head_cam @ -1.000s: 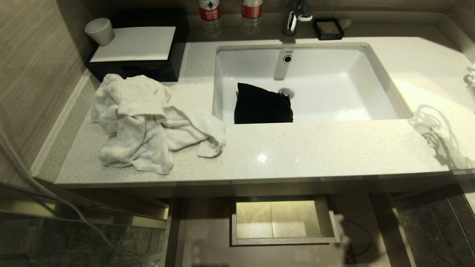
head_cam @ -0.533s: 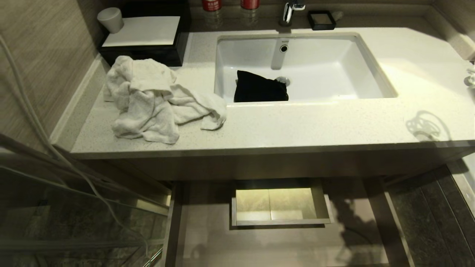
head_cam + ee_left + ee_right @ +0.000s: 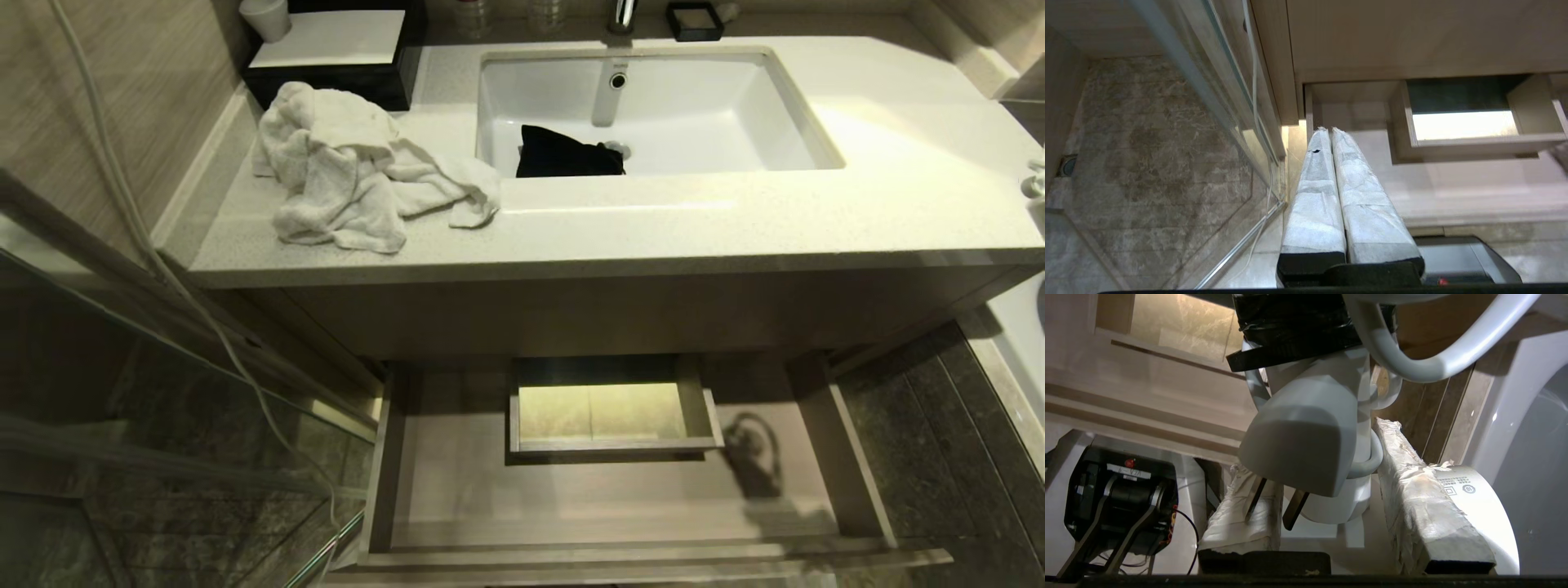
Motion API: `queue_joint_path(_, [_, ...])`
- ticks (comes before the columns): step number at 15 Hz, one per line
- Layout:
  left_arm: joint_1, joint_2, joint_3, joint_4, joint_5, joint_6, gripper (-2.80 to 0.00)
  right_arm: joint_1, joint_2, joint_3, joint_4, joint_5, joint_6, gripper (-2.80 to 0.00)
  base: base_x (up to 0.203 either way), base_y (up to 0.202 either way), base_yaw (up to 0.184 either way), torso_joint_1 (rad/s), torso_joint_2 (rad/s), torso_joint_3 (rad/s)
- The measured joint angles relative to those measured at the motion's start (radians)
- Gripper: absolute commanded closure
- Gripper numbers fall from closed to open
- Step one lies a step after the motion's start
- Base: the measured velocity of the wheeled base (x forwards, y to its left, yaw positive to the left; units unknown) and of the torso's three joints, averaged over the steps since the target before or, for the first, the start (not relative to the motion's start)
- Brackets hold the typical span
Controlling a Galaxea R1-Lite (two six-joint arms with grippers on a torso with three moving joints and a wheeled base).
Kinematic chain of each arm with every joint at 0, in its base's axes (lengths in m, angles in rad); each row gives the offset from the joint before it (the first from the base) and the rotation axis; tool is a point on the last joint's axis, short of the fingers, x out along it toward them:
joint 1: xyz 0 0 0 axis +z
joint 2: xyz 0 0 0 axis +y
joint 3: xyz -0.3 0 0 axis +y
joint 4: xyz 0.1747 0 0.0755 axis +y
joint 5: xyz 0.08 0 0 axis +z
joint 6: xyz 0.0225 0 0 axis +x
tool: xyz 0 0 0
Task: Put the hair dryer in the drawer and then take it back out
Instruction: Put it into the drawer
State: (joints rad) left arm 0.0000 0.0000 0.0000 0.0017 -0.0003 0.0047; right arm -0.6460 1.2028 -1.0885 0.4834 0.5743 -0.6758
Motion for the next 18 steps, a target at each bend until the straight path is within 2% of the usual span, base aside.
queue_joint_path(6, [0.000,0.000,0.000,0.000,0.000,0.000,0.00,0.002,-0.032,0.043,0.003,0.002,-0.013,0.00,0.000,0.000,0.000,-0.226,-0.01,-0.244])
queue_joint_path(18, [0.000,0.000,-0.001,0.000,0.000,0.000,0.00,0.003,-0.094,0.136,0.000,0.001,-0.014,0.00,0.000,0.000,0.000,-0.028,0.03,0.007])
